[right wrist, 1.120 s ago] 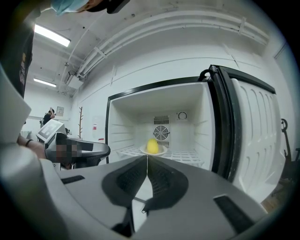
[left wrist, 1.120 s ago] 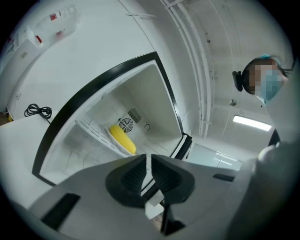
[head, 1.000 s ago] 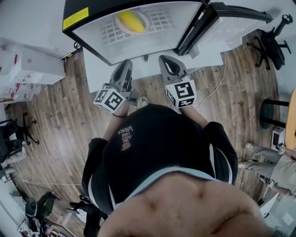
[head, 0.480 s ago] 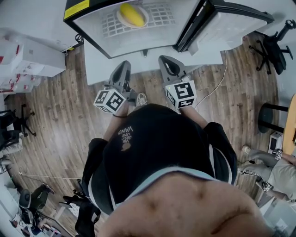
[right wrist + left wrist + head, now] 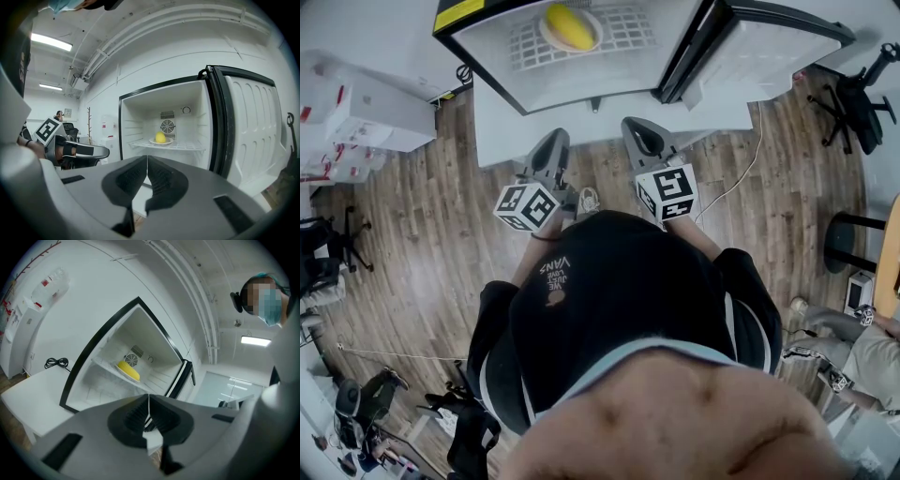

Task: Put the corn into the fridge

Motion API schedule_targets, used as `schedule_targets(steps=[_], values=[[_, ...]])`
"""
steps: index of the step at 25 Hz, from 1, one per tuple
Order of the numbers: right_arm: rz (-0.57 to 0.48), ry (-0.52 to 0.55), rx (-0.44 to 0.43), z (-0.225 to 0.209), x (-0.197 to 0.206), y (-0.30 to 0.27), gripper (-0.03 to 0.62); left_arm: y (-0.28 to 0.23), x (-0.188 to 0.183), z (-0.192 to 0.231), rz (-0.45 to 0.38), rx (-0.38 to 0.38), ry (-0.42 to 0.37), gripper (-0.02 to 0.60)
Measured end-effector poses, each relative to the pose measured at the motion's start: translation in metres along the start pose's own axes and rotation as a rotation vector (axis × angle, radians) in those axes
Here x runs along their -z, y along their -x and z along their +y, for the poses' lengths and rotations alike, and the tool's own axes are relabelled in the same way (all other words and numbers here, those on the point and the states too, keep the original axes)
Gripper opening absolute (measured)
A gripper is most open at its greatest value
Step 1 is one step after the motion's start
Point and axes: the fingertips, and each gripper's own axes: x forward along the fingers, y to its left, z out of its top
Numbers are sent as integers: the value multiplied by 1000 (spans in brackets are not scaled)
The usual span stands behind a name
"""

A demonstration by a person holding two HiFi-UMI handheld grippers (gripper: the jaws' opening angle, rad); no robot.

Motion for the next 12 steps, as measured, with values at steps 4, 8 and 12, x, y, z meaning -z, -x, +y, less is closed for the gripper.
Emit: schedule_targets(steps=[4, 8, 12], values=[[13, -1, -4, 2, 4, 2, 15, 4, 0, 0, 5, -18, -38, 21], [22, 5, -8, 4, 7, 3, 15, 8, 0, 1, 1, -22, -46, 21], [36, 12, -7, 5, 10, 2, 12, 10, 0, 2, 1, -25, -50, 21]])
